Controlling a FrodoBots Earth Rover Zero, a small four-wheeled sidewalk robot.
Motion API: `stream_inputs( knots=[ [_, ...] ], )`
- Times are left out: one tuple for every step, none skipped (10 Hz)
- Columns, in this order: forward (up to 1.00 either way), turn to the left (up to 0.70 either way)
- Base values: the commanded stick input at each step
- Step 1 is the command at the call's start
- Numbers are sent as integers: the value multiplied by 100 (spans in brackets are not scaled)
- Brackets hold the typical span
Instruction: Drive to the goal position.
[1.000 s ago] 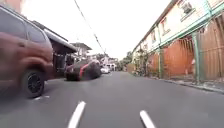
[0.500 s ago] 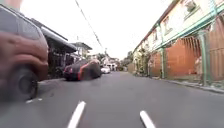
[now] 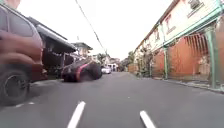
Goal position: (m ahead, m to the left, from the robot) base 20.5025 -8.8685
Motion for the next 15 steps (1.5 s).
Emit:
stream_inputs(
  knots=[
    [70,0],
    [70,0],
    [70,0],
    [70,0],
    [70,0],
    [70,0],
    [70,0],
    [70,0],
    [70,0],
    [70,-10],
    [70,-34],
    [70,-35],
    [70,-35],
    [70,-35],
    [70,-34]
  ],
)
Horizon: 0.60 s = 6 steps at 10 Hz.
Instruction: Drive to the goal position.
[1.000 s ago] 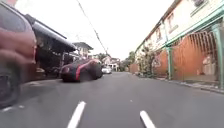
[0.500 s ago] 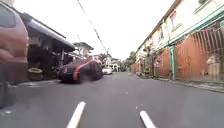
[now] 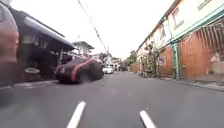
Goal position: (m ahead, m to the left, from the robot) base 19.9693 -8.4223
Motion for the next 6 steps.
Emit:
stream_inputs(
  knots=[
    [70,-12],
    [70,0],
    [70,0],
    [70,0],
    [70,0],
    [70,0]
  ],
)
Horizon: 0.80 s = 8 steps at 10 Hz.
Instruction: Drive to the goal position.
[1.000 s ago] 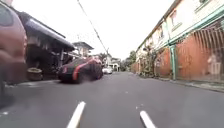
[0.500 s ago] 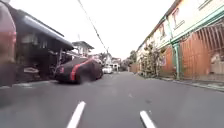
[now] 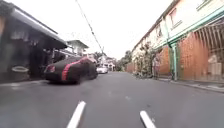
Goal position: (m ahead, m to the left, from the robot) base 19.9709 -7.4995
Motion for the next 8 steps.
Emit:
stream_inputs(
  knots=[
    [70,0],
    [70,0],
    [70,0],
    [70,0],
    [70,0],
    [70,-4],
    [70,-15],
    [70,-27]
  ],
)
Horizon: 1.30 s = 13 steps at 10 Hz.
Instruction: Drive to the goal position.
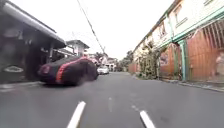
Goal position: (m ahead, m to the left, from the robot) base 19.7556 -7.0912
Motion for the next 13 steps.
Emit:
stream_inputs(
  knots=[
    [70,-35],
    [70,-35],
    [70,-35],
    [70,-35],
    [70,-35],
    [70,-24],
    [70,0],
    [70,0],
    [70,0],
    [70,0],
    [70,0],
    [70,0],
    [70,0]
  ],
)
